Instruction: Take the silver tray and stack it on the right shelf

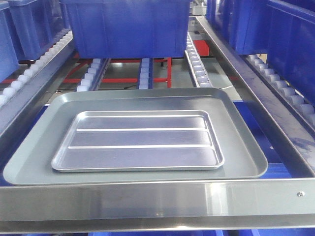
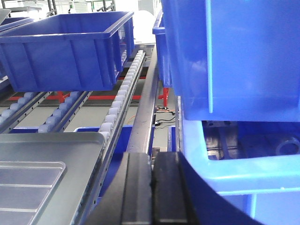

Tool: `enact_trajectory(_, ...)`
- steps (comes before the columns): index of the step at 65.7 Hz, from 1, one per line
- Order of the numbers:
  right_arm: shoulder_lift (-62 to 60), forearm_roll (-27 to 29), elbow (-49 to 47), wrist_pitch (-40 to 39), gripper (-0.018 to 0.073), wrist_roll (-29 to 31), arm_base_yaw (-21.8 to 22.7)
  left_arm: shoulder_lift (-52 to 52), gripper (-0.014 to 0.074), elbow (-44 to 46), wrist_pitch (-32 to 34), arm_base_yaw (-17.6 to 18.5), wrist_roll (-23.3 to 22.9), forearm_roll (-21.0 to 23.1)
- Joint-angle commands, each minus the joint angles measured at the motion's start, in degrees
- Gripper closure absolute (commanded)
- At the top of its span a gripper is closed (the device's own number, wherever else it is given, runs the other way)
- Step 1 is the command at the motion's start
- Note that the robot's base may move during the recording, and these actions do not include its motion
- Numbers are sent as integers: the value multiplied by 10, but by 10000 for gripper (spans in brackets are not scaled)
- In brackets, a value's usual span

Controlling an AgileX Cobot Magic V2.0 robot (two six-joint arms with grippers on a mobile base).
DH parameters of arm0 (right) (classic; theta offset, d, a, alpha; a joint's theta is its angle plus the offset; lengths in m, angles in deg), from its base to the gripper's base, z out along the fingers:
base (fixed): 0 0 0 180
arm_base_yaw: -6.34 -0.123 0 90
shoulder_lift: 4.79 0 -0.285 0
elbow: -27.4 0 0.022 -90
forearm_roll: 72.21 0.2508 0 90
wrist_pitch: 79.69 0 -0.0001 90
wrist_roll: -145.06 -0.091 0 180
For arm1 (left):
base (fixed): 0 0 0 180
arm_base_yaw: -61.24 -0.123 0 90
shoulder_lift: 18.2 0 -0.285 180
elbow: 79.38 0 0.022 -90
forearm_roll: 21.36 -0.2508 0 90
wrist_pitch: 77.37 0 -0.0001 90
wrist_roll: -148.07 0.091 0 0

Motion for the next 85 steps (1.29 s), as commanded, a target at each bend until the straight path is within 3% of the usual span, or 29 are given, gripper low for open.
enact_trajectory(1, -11, -6, -1, -47, 503, 1, 3, 5, 687, 18, 50, 4, -4, 0)
enact_trajectory(13, -11, -6, -1, -47, 503, 1, 3, 5, 687, 18, 47, 3, -4, 0)
enact_trajectory(20, -11, -6, -1, -47, 503, 1, 3, -15, 687, 9, 46, -19, -4, -4)
enact_trajectory(28, -11, -6, -1, -47, 503, 1, 3, -70, 687, -29, 9, -90, 39, -2)
enact_trajectory(33, -11, -6, -1, -47, 503, 1, 3, -109, 687, -54, -10, -136, 60, 27)
enact_trajectory(40, -11, -6, -1, -47, 503, 1, 3, -156, 687, -98, -14, -198, 61, 48)
enact_trajectory(46, -11, -6, -1, -47, 503, 1, 3, -187, 687, -142, -10, -229, 61, 52)
enact_trajectory(55, -11, -6, -1, -47, 503, 1, 3, -185, 687, -201, 39, -231, 61, 54)
enact_trajectory(58, -11, -6, -1, -47, 503, 1, 3, -185, 687, -197, 16, -226, 61, 54)
enact_trajectory(85, -11, -6, -1, -47, 503, 1, 3, -185, 687, -198, 20, -223, 61, 54)
